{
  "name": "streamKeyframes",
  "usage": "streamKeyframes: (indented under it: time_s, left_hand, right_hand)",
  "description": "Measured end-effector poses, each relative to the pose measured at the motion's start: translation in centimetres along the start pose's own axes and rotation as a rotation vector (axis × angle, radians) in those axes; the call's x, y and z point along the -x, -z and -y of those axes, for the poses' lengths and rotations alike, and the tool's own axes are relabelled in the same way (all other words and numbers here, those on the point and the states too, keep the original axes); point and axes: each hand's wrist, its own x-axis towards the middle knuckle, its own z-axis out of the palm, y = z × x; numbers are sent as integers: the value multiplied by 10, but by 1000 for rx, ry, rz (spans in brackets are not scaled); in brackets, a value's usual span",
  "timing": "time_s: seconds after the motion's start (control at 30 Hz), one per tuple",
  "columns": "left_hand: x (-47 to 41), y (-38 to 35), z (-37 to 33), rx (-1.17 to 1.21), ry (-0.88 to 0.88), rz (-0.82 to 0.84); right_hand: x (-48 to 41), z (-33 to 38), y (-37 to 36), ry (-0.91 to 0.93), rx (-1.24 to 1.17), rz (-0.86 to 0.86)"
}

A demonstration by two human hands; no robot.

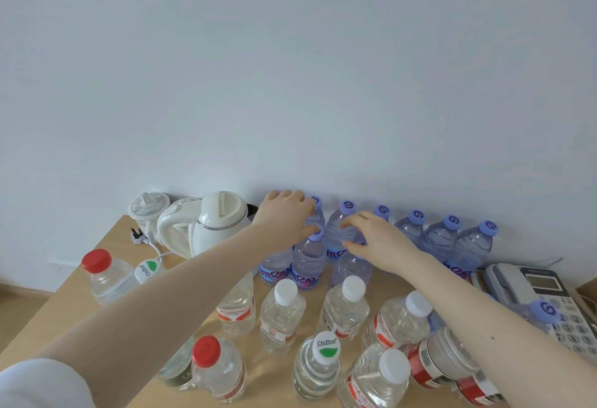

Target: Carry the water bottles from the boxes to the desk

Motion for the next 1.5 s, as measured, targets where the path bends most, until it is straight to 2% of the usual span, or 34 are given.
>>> streamKeyframes:
  time_s: [0.17,0.4,0.8,1.5]
  left_hand:
    - [-4,-3,-24,10,-109,-3]
    - [-13,-10,-40,53,-160,27]
    - [-31,-11,-20,112,-106,108]
    - [-24,-28,-1,220,-67,178]
  right_hand:
    - [14,-14,-6,-80,44,92]
    - [17,-20,-11,-101,-18,54]
    - [-10,-26,-4,-89,-19,19]
    - [-28,-26,-13,43,-73,96]
